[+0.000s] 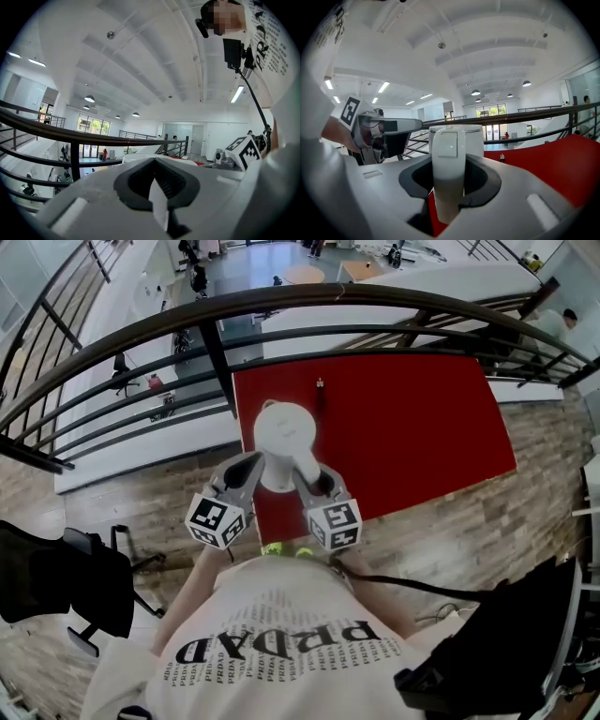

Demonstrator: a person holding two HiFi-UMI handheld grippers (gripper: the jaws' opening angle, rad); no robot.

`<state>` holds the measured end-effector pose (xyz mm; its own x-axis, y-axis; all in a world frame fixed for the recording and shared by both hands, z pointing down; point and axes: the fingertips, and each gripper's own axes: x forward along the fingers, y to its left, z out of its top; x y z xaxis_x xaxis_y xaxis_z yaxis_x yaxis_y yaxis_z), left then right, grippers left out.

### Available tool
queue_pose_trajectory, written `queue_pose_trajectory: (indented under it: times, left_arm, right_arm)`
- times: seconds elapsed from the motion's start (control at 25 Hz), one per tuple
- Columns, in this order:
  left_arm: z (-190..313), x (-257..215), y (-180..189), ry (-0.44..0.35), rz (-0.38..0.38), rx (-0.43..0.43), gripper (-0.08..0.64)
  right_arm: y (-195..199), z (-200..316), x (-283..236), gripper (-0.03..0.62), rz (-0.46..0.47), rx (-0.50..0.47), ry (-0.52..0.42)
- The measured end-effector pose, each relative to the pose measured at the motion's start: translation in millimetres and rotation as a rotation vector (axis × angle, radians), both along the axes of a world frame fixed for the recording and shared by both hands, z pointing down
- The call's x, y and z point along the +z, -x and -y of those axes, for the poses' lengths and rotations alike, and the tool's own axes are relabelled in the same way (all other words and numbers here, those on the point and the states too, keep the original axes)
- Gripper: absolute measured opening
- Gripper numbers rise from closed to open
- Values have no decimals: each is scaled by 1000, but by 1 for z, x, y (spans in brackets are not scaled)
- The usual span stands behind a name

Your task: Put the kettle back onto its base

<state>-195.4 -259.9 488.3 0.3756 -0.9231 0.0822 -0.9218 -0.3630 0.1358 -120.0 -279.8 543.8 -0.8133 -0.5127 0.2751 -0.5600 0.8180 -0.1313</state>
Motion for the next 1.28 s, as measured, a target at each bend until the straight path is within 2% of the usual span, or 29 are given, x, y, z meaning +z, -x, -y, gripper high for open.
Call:
queue_pose_trajectory:
  times: [0.16,0.44,0.84,1.04,1.16,1.28]
  left_arm:
    - [-3,-2,2,1,-5,-15,6]
    - [-6,1,4,7,-13,-28,6]
    - [-12,8,-8,6,6,6,6]
    - [-16,10,-10,15,0,-1,6]
    - [-17,8,-9,12,-1,-10,6]
    - [-17,7,-7,11,2,-20,6]
  right_arm:
    - [5,-9,2,127,-36,20,-34]
    - [9,-9,0,127,-28,27,-54]
    - [-3,-6,0,127,7,-163,-76]
    - [-7,-4,0,127,-3,-272,-84]
    - [-9,2,0,126,-8,-290,-73]
    - [-11,11,1,126,-12,-246,-38]
